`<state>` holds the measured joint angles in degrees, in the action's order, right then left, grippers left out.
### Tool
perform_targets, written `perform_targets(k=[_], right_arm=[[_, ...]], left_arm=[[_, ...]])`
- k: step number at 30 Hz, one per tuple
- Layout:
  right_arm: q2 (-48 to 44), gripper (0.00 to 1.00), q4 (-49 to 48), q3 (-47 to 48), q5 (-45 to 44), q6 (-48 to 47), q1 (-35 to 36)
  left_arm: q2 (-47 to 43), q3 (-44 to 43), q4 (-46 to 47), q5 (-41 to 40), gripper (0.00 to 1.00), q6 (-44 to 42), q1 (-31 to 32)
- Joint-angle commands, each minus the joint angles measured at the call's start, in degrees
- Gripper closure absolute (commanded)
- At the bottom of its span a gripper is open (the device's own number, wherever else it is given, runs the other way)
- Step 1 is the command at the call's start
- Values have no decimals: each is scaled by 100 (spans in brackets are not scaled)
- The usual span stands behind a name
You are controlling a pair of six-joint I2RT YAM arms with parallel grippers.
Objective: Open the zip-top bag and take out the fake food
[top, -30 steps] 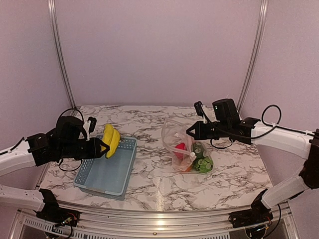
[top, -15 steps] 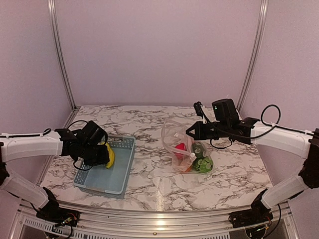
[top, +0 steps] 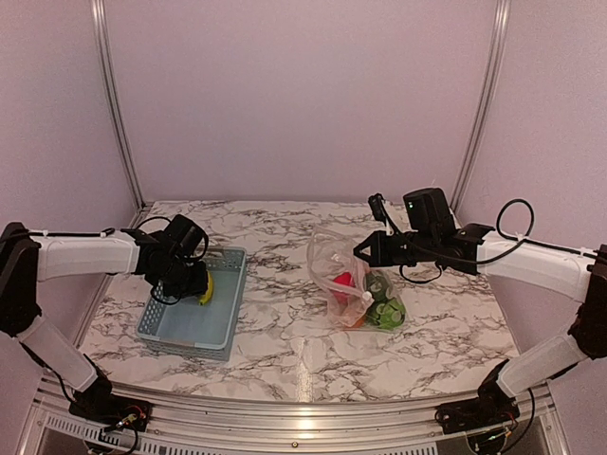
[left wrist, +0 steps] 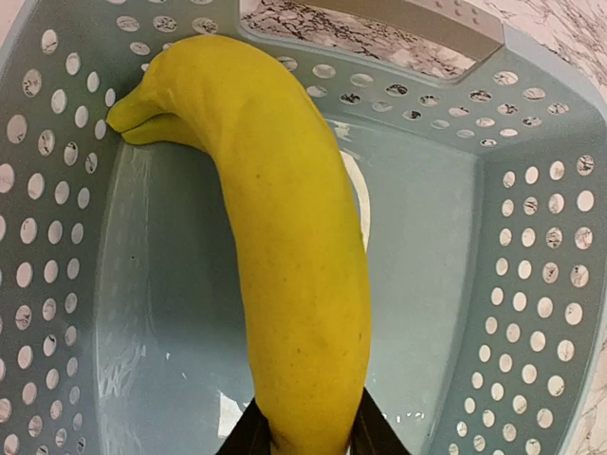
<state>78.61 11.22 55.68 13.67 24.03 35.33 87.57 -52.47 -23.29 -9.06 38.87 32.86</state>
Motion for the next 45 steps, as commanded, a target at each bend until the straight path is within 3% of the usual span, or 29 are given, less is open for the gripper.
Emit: perform_targets(k=[1, 3, 8, 13, 19, 25, 29, 38, 45], right_arm=[[-44, 100, -51, 247, 143, 60, -54], [-30, 100, -70, 282, 243, 49, -53], [-13, 100, -160, 324, 546, 81, -48], [-6, 100, -309, 355, 752, 160, -1], [91, 100, -432, 431, 874, 243, 154], [238, 100, -454, 662, 857, 269, 367], [352, 100, -551, 778, 841, 351, 483], [505, 100, -748, 1078, 993, 526, 648], [-319, 62, -137, 497, 961, 400, 96]], left_arm=[[70, -231, -32, 141, 64, -408, -78], [-85, -243, -84, 263, 53, -415, -78], [-866, -194, -22, 611, 35, -420, -69], [-1562, -188, 937, 1501, 31, -412, 119], [-1091, -818, 2192, 2057, 38, -285, 1037], [-145, -1519, 2993, 2505, 53, -61, 1653], [371, -1811, 3034, 2543, 67, 211, 1902], [1237, -1857, 2581, 2288, 77, 514, 2006], [1789, -1956, 2557, 2314, 76, 528, 1972]])
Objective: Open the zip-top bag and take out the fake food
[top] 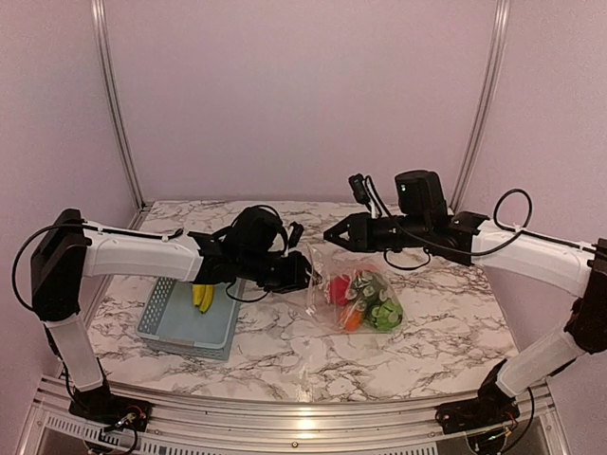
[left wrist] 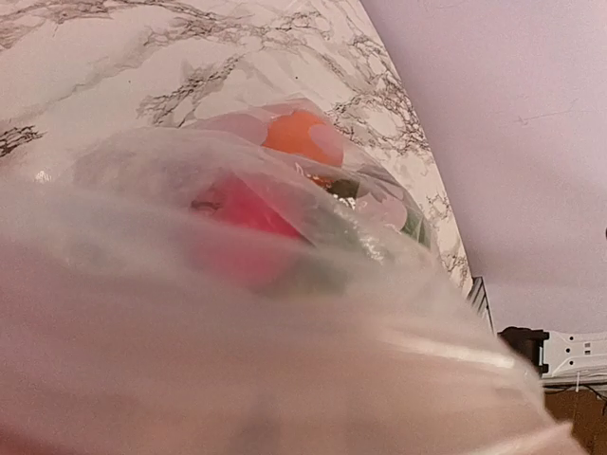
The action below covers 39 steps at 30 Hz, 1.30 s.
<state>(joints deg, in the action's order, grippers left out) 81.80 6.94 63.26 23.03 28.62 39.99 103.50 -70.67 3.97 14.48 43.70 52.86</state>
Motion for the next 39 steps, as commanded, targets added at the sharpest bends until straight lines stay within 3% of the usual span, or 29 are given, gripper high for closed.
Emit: perform_targets(k=[1, 4, 12, 17, 26, 33, 39], right_arm=[[-778, 57, 376, -407, 22, -64, -524], [-1110, 49, 721, -786, -100, -131, -912], [-1110, 46, 1328, -1422, -86, -350, -1615], [-752, 47, 1365, -1490, 2, -488, -1759], [-125, 58, 1148, -1369, 544, -660, -1618], [323, 65, 1280, -1233, 445, -735, -985], [309, 68, 1541, -1295, 248, -871, -1023]], left_arm=[[231, -101, -107, -23, 76, 69, -48], [309, 64, 167, 117, 73, 162, -122], [337, 824, 1535, 684, 55, 453, -264], [412, 839, 1216, 596, 47, 245, -276], [652, 932, 1623, 959, 38, 144, -275], [908, 742, 1895, 959, 34, 168, -268], [1028, 565, 1603, 1112, 31, -7, -268]])
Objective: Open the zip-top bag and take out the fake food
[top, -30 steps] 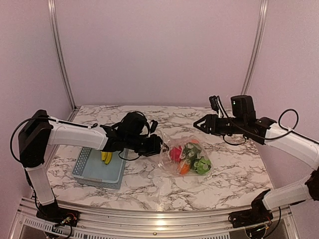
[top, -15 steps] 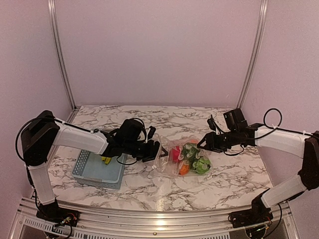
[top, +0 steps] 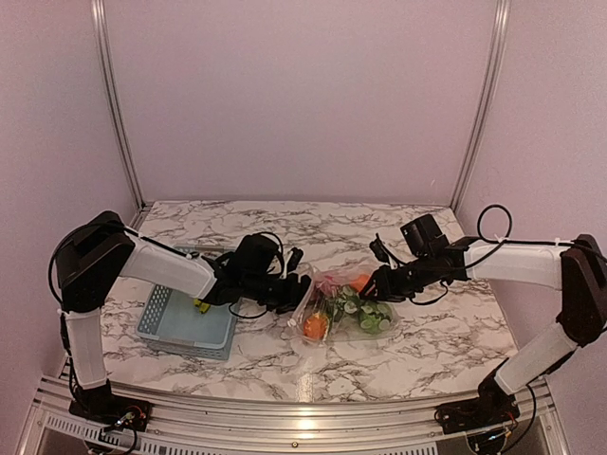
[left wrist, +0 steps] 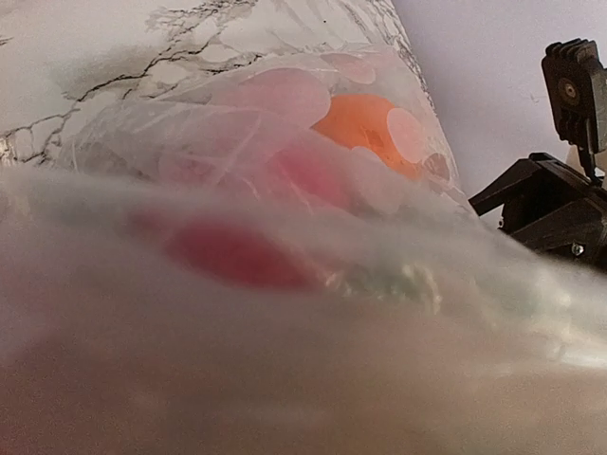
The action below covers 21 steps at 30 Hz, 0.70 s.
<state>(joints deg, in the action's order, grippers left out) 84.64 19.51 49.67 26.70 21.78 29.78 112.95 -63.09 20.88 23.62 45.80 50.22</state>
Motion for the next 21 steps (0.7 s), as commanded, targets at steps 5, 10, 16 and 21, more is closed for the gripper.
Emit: perform_targets(k=[5, 10, 16, 21], right_arm=[[-80, 66, 445, -114, -193, -277, -97], [-123, 65, 393, -273, -134, -248, -132], [-273, 61, 453, -335, -124, -245, -184], [-618, 53, 619, -369, -141, -279, -562]], left_arm=[[-535, 96, -666, 337, 28, -791, 5], [-804, 119, -1470, 453, 27, -1488, 127], [-521, -396, -2601, -3, 27, -2107, 420], [-225, -671, -3057, -412, 26, -2237, 587]])
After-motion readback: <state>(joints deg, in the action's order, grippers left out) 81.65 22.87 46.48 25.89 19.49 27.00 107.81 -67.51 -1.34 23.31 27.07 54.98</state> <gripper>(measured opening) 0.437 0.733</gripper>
